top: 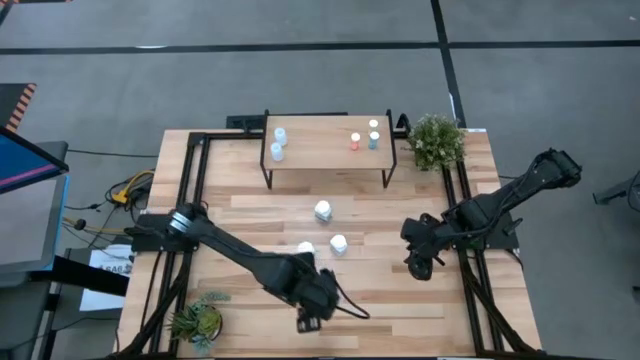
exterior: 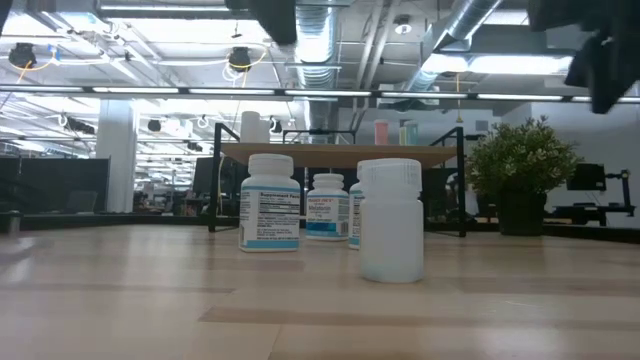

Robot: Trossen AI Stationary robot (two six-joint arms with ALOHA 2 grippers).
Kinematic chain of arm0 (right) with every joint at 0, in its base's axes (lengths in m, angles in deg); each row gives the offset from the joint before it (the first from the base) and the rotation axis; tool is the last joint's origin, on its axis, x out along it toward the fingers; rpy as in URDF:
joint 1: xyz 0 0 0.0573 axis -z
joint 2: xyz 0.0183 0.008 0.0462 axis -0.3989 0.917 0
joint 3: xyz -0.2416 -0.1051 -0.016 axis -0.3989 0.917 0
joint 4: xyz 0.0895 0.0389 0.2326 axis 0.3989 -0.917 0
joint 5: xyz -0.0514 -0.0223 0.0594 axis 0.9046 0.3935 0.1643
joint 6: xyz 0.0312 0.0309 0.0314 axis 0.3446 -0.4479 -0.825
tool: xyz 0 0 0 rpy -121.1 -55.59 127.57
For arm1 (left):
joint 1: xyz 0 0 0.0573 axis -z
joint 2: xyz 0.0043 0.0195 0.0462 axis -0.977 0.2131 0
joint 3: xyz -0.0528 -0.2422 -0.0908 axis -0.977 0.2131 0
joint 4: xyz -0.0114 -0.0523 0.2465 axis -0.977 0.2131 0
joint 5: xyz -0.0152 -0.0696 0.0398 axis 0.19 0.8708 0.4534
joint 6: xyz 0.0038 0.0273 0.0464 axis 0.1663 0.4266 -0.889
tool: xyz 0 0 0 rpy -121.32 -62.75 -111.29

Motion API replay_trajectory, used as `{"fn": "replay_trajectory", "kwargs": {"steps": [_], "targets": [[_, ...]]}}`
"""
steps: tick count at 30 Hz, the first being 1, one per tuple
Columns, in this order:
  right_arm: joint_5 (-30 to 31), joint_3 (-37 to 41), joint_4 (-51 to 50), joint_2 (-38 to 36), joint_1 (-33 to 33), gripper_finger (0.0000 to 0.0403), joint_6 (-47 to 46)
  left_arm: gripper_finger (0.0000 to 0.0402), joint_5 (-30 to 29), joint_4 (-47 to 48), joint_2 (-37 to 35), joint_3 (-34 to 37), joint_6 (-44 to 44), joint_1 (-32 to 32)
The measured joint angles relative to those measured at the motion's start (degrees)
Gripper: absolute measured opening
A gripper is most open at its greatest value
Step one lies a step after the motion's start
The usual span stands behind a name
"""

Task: Pick and place medicine bottles onto shelf by color
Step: Put the transparent medicine bottle on the shelf

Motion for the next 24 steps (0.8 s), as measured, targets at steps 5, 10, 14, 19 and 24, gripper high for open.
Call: {"fn": "replay_trajectory", "kwargs": {"steps": [5,10,14,19,24], "targets": [[-1.7,0.0,-2.8,0.0,-2.5,0.0218,-0.5,0.0242,-0.8,-5.0,5.1,-0.1,4.5,-0.2],[-2.0,0.0,-4.3,-0.3,-4.9,0.0218,-0.4,0.0242,-6.7,-5.1,5.9,0.1,6.4,-0.5],[-2.0,0.0,-4.4,-0.3,-6.2,0.0218,0.0,0.0242,-9.8,-5.1,5.9,0.1,4.8,-0.7],[-2.0,0.0,-4.5,-0.3,-7.3,0.0218,0.1,0.0242,-7.3,-4.9,8.7,0.3,2.9,-0.9],[-2.0,0.0,-4.7,-0.3,-7.8,0.0218,0.0,0.0242,-7.0,-6.7,9.2,0.1,3.1,-1.4]]}}
